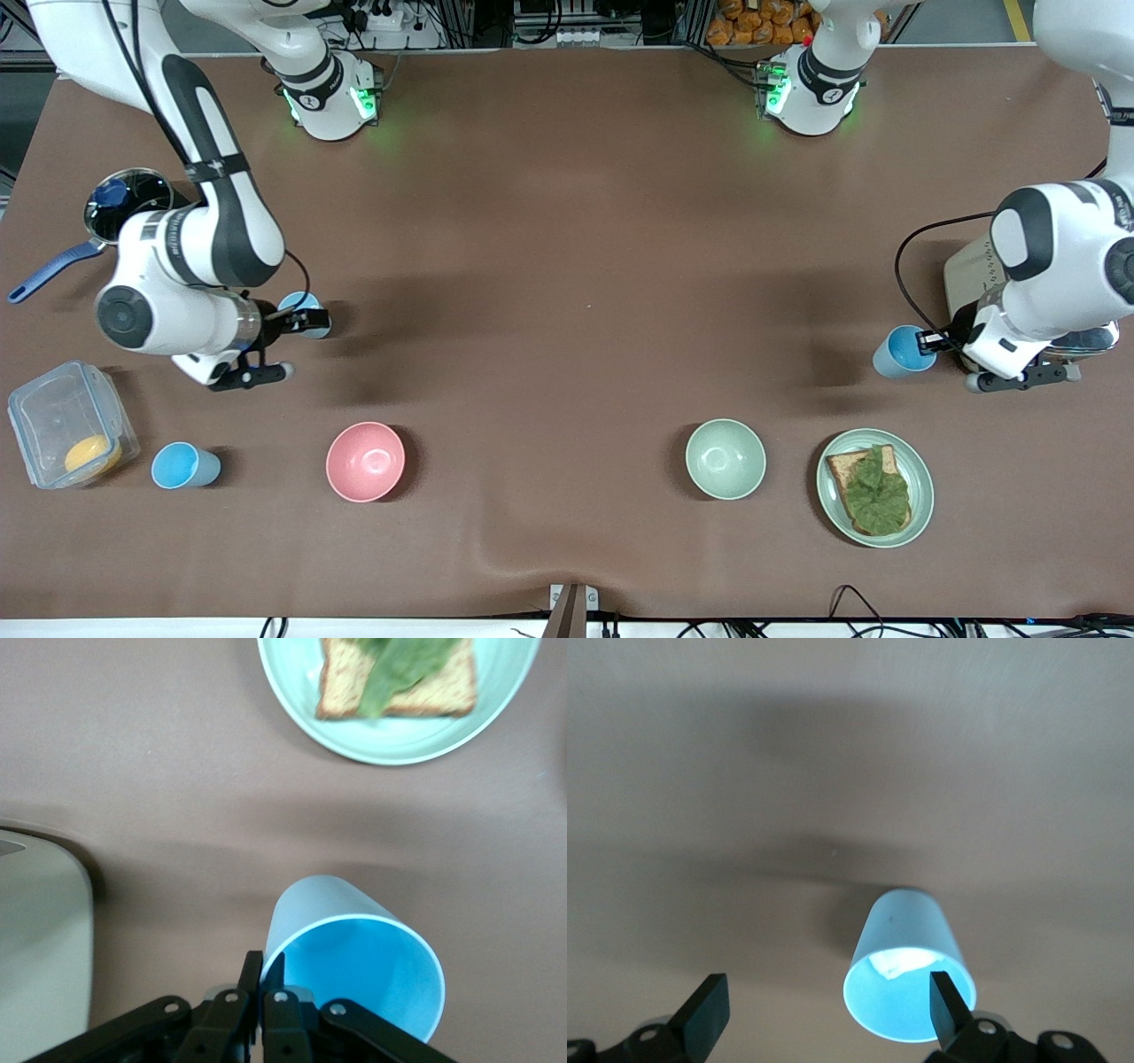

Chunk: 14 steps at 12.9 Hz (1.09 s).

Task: Stack blue cups with both arms
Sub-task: 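Grasp the blue cup with the right gripper while the left gripper holds its cup, then carry the blue cup to the table center and open the right gripper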

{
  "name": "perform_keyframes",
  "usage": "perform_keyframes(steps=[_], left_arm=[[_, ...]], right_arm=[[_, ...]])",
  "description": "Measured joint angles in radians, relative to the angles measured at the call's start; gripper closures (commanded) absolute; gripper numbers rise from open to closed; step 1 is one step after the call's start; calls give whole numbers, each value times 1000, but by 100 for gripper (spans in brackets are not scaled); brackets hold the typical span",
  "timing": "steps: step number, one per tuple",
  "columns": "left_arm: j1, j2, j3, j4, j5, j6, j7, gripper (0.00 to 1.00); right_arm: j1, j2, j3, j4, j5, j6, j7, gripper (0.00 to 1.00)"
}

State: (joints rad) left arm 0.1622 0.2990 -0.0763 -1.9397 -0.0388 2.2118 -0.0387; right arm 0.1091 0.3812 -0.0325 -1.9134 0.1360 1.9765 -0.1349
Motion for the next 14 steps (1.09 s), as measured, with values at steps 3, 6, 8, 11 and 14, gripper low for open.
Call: perform_keyframes(steps=[3,6,8,11,14], left_arm=[[0,-23,0,0,-46,-1,0,100],[-1,-30,0,0,-83,-1,-6,100],[-2,-37,-6,0,-90,-1,-25,100],[-5,-51,-30,0,-90,-1,-66,100],[-5,-65,-47,0,-90,-9,-84,100]], right_arm=[[0,17,0,-33,22,17,0,5],[0,57,-2,-37,25,23,0,46],[0,81,-2,-37,27,24,0,85],[0,89,-2,-32,30,27,0,100],[0,88,-3,11,32,12,20,100]])
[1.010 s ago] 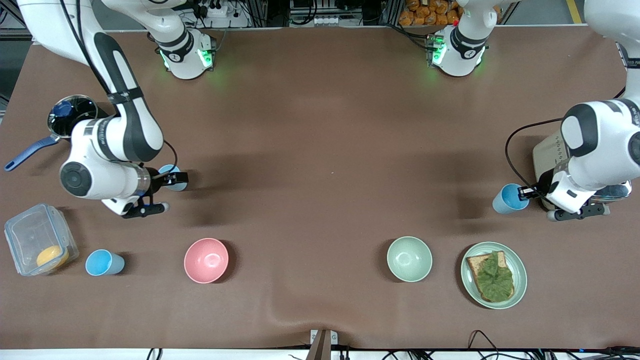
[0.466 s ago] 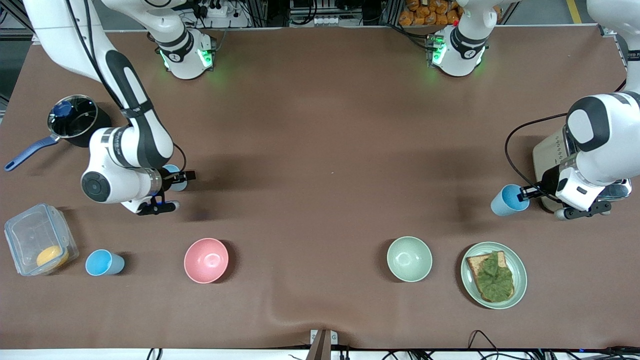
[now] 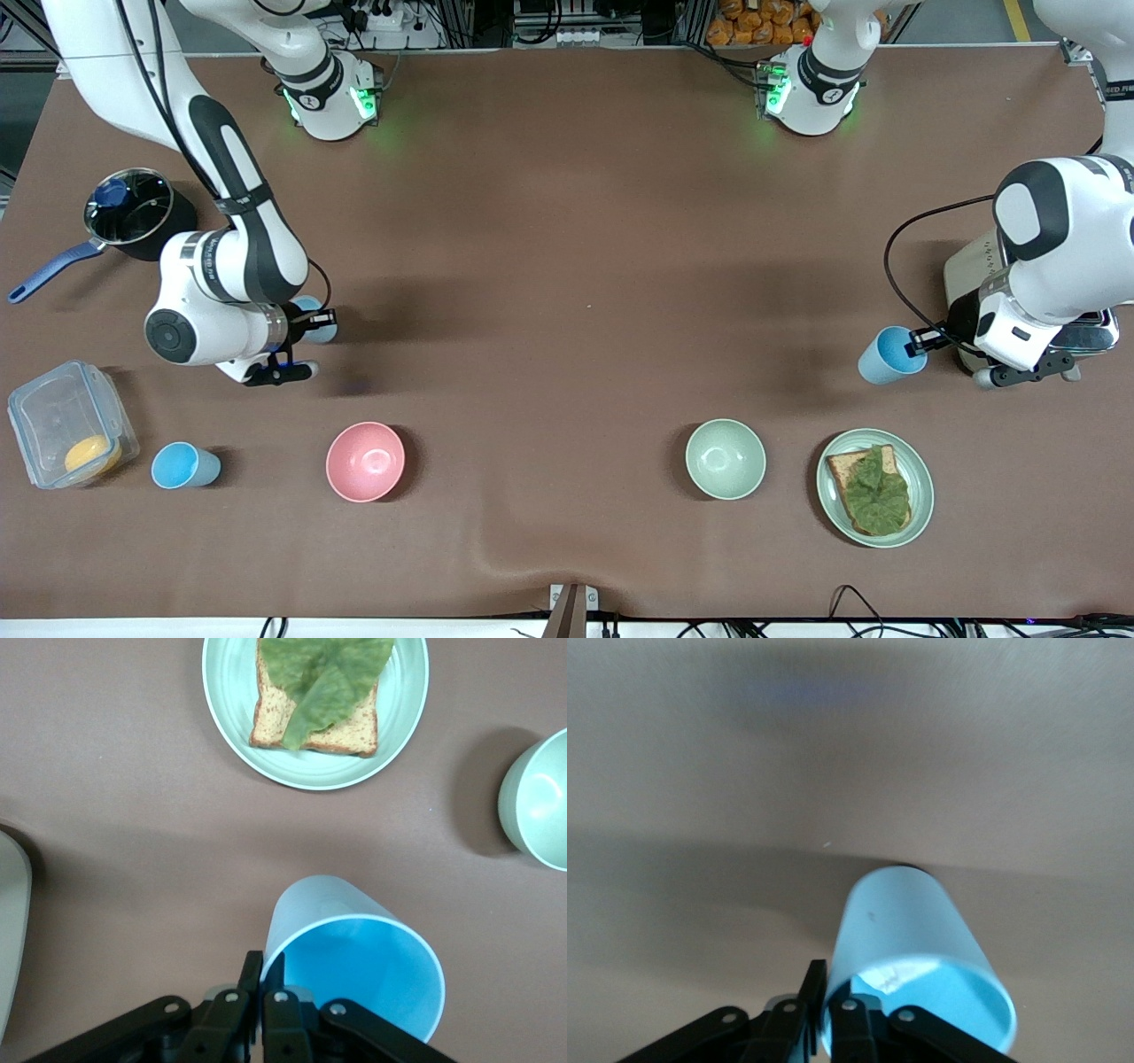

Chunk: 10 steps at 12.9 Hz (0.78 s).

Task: Stack blue cups with both arms
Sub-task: 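Carry the blue cup to the table center and open the right gripper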

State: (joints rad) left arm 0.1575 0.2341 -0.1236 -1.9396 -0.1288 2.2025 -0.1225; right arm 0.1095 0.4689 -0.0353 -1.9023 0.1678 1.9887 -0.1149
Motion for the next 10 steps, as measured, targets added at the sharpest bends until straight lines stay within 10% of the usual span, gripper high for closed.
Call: perform_keyframes(steps=[10], left_arm=[[0,-21,-18,-1,0,-16,-18,100]], right_arm=[[340,-2,10,248,78,-215,638,100]])
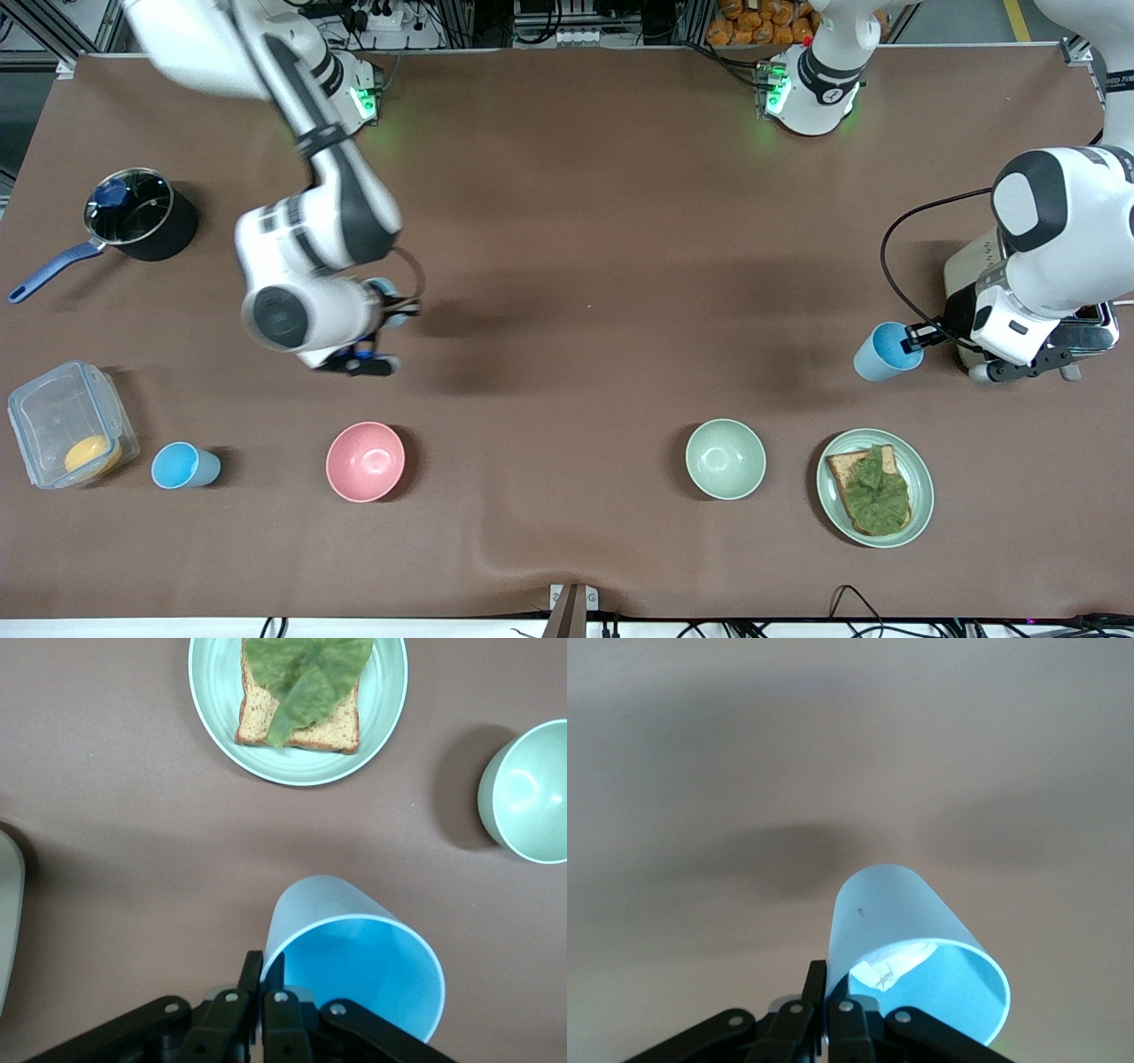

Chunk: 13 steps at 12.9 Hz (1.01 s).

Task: Stack blue cups with both arms
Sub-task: 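Carry the blue cup to the table center and open the right gripper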

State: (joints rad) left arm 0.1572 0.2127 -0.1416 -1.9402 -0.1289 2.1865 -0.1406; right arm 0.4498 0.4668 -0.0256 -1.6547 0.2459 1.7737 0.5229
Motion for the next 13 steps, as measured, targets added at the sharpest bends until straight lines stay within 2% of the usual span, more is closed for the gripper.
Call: perform_keyframes(steps=[3,5,9,11,12,13], left_arm=[[0,-2,0,0,0,0,0,100],[0,-3,0,0,0,0,0,100],[0,-3,-2,0,0,-1,0,100],[0,-3,-5,0,0,-14,-1,100],[0,-4,-8,0,0,-25,-4,100],[0,-6,-10,0,0,-34,-12,100]], right_arm=[[136,19,1,-5,55,143,300,100],[209,46,1,-6,68,253,429,100],[316,112,1,-6,91,456,495,100],[353,144,1,-4,97,515,504,100],[362,159,0,-4,105,544,507,95],[366,171,0,-2,118,569,507,40]])
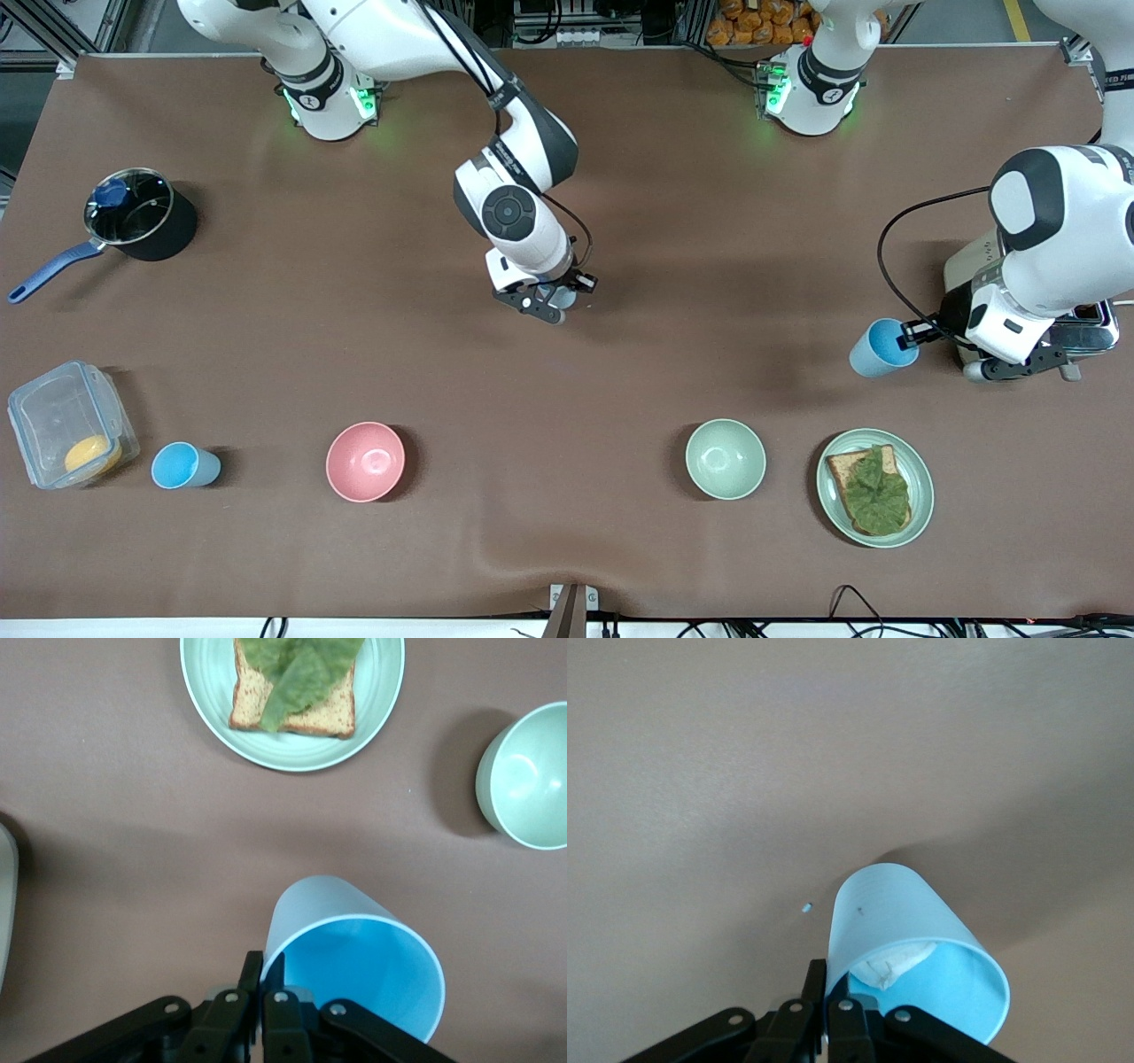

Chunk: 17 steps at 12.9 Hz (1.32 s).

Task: Stack blue cups with both arms
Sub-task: 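Carry the blue cup to the table center and open the right gripper, then withdraw the right gripper while the left gripper carries its cup toward center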

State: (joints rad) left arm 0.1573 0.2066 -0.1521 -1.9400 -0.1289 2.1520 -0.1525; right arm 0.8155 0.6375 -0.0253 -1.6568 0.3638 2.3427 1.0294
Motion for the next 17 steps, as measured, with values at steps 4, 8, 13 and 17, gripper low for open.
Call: perform_keyframes(steps=[4,8,13,17], left_arm=[[4,-9,-1,12,0,-8,-38,100],[4,-9,-1,15,0,-11,-67,100],[-6,-5,-24,16,0,-17,-110,100],[-19,-2,-95,18,0,-17,-224,100]], right_arm=[[0,6,-9,28,51,11,-1,0],[-15,-5,-29,119,44,-127,-7,0],[-180,-88,-41,212,-18,-419,-291,0],[-293,-192,-42,215,-192,-563,-540,0]])
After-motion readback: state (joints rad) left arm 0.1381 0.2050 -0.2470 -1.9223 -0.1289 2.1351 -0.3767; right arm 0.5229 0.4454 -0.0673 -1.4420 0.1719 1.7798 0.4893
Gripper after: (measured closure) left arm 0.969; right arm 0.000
